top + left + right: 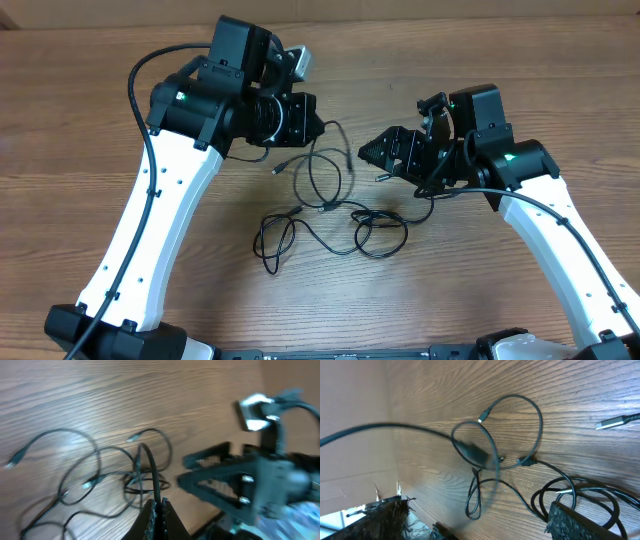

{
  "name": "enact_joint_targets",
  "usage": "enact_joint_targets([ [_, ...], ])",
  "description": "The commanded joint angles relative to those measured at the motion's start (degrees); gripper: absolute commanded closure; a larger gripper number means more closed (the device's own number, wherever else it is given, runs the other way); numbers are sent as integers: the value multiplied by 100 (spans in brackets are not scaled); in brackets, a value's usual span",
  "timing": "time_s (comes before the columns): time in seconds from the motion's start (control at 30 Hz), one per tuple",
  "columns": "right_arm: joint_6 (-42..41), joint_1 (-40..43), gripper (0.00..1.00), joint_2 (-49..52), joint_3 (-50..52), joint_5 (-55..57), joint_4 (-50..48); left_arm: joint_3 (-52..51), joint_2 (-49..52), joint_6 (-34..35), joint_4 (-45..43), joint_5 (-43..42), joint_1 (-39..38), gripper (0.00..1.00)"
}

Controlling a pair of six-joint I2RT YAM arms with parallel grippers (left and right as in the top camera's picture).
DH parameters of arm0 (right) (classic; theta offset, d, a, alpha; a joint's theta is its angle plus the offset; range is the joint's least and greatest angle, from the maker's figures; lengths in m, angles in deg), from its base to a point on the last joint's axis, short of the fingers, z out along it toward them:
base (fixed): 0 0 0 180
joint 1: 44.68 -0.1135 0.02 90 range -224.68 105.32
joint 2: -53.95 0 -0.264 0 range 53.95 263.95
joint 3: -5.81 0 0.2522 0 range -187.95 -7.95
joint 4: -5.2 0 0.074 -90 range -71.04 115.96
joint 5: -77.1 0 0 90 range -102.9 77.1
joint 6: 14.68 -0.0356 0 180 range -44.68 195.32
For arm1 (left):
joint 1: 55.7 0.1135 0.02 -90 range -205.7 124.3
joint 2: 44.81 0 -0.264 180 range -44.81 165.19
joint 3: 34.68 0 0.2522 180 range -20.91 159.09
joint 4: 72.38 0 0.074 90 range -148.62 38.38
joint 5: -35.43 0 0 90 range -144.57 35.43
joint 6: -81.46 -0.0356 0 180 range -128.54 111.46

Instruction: Untangle cables

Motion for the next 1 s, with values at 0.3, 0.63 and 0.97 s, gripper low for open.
enact_joint_targets([
  [0.3, 57, -24, 9, 7, 46, 935, 437, 144, 11, 1204, 341, 5051, 87, 96],
  [0.63, 59, -22, 8, 7, 46, 938, 501, 144, 372, 828, 352, 3554, 890, 86],
  [0.97, 59, -22, 7, 9, 46, 938, 409, 144, 1281, -153, 726, 1353, 708, 60],
])
